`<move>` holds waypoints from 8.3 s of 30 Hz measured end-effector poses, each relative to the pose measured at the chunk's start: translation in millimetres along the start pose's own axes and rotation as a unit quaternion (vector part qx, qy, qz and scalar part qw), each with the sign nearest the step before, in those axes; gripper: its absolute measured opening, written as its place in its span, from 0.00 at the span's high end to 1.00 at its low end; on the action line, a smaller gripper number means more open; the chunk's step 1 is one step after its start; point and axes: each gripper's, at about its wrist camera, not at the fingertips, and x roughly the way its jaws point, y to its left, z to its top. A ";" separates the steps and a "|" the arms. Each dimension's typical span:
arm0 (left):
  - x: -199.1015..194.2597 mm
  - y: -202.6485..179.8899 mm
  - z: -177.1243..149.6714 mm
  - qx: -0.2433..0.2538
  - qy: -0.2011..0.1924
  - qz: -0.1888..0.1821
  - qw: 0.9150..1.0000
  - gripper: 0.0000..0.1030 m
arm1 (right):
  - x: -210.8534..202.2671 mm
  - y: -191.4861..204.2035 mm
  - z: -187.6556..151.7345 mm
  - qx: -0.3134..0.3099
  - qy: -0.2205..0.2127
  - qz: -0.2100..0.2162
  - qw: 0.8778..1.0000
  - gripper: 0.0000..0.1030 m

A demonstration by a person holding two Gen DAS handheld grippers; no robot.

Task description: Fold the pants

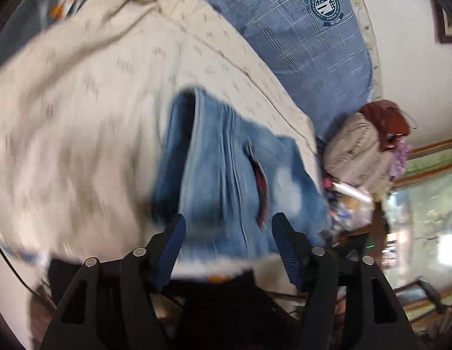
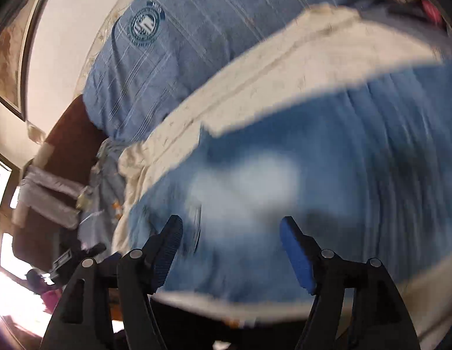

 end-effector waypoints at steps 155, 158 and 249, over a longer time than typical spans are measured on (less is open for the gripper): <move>400.6 -332.2 19.7 0.431 0.171 0.201 0.863 0.88 | -56.4 -59.1 -27.2 0.020 -0.252 -0.099 0.962 0.77; 400.1 -343.7 12.2 0.449 0.163 0.190 0.858 0.88 | -89.1 -95.3 -31.4 0.097 -0.290 -0.076 0.949 0.53; 369.9 -264.8 17.6 0.420 0.188 0.222 0.860 0.69 | 18.6 26.0 -54.1 -0.156 -0.129 -0.136 0.970 0.38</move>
